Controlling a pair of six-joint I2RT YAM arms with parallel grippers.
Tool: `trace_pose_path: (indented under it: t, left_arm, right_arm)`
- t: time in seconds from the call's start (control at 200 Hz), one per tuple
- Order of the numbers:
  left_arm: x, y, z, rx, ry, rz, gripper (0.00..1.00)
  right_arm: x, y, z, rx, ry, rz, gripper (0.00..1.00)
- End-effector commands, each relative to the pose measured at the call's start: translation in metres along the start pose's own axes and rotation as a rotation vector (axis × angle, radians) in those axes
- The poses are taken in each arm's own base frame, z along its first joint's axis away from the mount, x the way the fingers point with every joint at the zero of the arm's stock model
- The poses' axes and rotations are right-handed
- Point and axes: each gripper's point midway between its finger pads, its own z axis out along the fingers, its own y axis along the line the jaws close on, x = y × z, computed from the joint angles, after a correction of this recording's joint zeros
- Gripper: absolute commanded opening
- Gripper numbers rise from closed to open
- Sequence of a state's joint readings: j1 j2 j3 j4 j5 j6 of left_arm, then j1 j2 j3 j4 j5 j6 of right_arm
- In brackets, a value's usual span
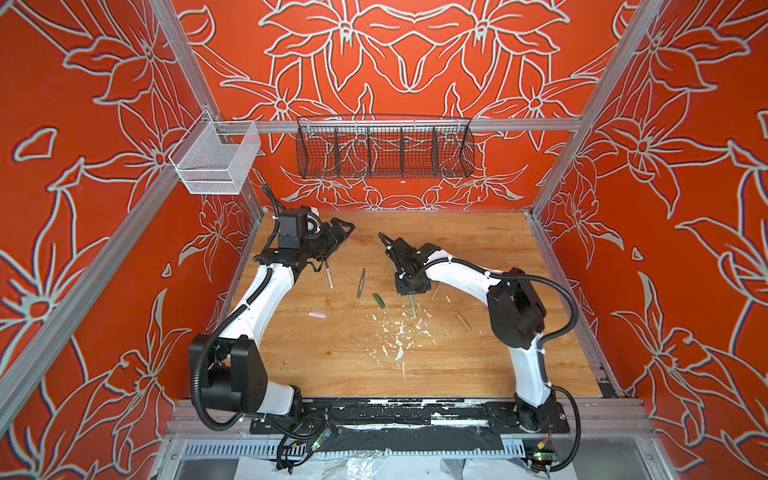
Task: Insert the pens into the pen caps
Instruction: 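Lower the right gripper and close it on the pale green pen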
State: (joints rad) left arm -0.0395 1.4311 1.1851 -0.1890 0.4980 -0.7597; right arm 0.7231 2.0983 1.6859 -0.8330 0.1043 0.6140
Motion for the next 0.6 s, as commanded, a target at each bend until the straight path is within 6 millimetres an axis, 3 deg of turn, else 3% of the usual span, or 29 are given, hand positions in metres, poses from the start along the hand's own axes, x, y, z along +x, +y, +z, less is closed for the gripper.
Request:
trace_pose_path:
  t: [0.0,0.596]
  left_arm:
    - [-0.001,-0.01,-0.002,0.036,-0.002,0.015,0.85]
    - [0.003,-0.012,0.005,0.057,0.022,0.018,0.85]
  right_arm:
    - [0.008,-0.006,0.008,0.034,0.056,-0.009,0.36]
    - [0.027,-0.017,0.041,0.032,0.139,0.05,0.21]
